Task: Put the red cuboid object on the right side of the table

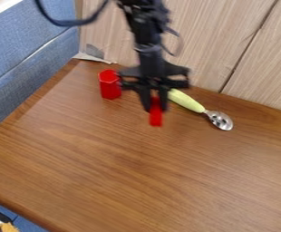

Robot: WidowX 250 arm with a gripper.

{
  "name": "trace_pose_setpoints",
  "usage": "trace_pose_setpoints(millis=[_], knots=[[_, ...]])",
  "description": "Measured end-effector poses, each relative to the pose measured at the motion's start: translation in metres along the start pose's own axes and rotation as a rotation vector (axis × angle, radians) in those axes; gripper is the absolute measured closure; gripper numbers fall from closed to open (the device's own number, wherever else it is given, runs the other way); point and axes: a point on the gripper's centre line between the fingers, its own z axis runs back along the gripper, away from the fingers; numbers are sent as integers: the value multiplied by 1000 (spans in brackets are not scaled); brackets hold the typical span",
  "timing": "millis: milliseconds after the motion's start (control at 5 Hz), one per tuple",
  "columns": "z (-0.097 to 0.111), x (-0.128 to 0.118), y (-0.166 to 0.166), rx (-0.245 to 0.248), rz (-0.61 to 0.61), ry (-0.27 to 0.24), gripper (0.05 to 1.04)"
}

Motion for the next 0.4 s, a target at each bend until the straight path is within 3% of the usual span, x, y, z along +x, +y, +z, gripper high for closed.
trace_pose_setpoints(millis=[400], knots=[[-42,-19,-65,34,-193,36,811]])
